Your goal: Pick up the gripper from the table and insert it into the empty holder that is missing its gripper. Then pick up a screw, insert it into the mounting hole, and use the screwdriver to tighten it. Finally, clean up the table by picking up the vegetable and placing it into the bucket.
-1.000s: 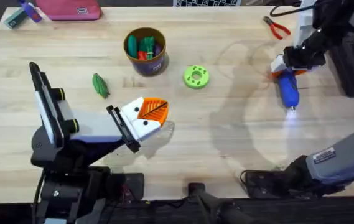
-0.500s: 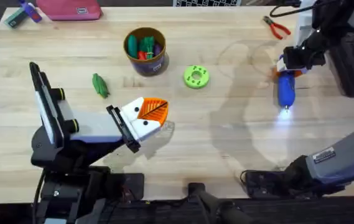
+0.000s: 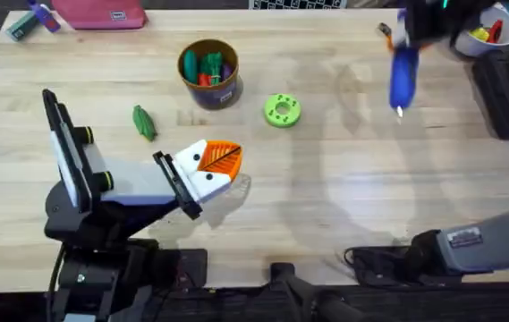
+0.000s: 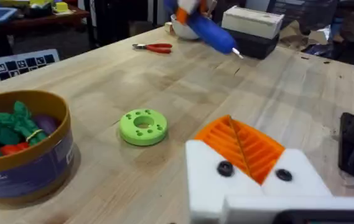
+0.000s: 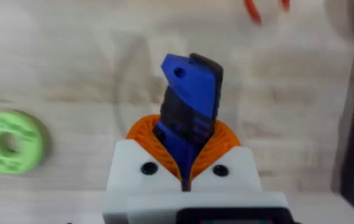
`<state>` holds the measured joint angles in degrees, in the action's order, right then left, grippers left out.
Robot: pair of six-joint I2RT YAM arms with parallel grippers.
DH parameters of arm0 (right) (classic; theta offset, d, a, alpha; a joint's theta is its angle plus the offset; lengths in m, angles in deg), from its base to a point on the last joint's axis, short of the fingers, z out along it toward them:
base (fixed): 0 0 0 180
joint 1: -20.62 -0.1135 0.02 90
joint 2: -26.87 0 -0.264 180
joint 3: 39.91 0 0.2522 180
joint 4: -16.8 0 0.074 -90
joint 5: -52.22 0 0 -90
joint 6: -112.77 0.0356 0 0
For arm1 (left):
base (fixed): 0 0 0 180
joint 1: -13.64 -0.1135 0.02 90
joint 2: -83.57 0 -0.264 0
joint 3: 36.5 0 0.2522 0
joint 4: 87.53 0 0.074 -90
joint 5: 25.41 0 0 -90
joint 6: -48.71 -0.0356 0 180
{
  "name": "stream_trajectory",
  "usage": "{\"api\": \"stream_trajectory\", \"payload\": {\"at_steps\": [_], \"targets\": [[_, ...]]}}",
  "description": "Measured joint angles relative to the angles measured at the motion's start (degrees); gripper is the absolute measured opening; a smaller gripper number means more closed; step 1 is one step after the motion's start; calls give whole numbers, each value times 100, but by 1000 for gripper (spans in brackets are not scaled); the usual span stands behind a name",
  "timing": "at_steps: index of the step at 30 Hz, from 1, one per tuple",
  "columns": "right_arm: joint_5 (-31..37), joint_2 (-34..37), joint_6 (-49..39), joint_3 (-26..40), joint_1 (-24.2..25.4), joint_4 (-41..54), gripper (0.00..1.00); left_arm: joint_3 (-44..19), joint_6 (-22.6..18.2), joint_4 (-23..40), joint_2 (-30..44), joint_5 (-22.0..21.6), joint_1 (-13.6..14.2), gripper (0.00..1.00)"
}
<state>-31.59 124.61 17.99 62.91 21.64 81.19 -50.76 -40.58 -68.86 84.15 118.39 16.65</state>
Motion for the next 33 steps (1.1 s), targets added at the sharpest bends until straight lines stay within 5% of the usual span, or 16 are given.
{"api": "stream_trajectory", "payload": {"at_steps": [12, 18, 26, 33], "targets": [[-1850, -1431, 1039, 188, -945, -2046, 25, 0, -1, 1, 0, 0, 0, 8], [-2177, -1939, 1232, 3, -1449, -2703, 25, 0, -1, 2, 0, 0, 0, 8], [-2538, -2734, 1648, -1186, -1880, -4187, 25, 0, -2, 2, 0, 0, 0, 8], [-3607, -3111, 2175, -2521, -1880, -6519, 25, 0, -1, 0, 0, 0, 0, 8]]}}
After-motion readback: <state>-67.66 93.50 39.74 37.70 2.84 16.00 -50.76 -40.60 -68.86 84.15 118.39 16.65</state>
